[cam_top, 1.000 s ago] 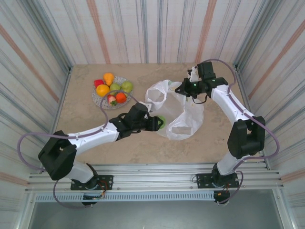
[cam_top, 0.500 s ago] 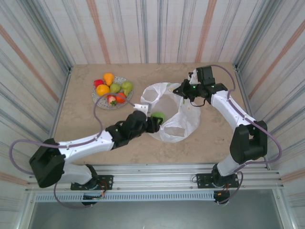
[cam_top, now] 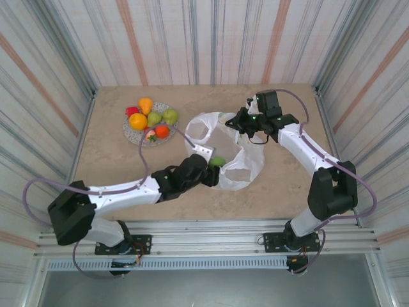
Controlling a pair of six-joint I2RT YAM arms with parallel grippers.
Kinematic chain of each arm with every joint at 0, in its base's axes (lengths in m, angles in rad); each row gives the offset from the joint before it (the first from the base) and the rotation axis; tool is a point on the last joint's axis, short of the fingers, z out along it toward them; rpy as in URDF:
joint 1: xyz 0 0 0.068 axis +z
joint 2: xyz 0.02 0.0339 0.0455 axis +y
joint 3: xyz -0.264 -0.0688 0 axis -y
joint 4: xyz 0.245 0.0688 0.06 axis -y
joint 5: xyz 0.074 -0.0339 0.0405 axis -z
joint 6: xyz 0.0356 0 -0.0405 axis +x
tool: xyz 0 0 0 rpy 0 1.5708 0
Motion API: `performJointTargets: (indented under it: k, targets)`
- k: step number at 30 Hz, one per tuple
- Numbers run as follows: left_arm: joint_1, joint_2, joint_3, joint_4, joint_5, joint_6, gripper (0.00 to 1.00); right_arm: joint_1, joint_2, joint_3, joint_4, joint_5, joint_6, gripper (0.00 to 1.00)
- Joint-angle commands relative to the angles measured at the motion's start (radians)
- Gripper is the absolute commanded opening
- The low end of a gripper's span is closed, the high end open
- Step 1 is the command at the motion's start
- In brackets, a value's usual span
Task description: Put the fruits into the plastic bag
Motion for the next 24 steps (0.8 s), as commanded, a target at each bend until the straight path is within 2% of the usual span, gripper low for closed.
performJointTargets:
  k: [1, 4, 8, 14, 17, 24]
  targets:
    - [0.059, 0.056, 0.076, -0.019, 0.014, 0.082, 0.68, 0.0, -0.006, 0.006, -0.043, -0.05, -0.025, 0.0]
    - [0.087, 0.118, 0.109, 0.014, 0.012, 0.115, 0.67, -0.005, -0.019, -0.008, -0.058, -0.094, -0.019, 0.0]
    - [0.089, 0.204, 0.172, 0.027, -0.034, 0.164, 0.68, -0.012, -0.088, -0.091, 0.101, -0.146, 0.163, 0.0]
    - [0.094, 0.302, 0.173, 0.139, -0.092, 0.123, 0.7, -0.025, -0.151, -0.154, 0.175, -0.149, 0.31, 0.0]
    - [0.094, 0.365, 0.18, 0.177, -0.119, 0.076, 0.75, -0.039, -0.162, -0.206, 0.241, -0.158, 0.376, 0.0]
    - [0.095, 0.427, 0.212, 0.184, -0.07, 0.043, 0.84, -0.047, -0.147, -0.292, 0.349, -0.163, 0.443, 0.0]
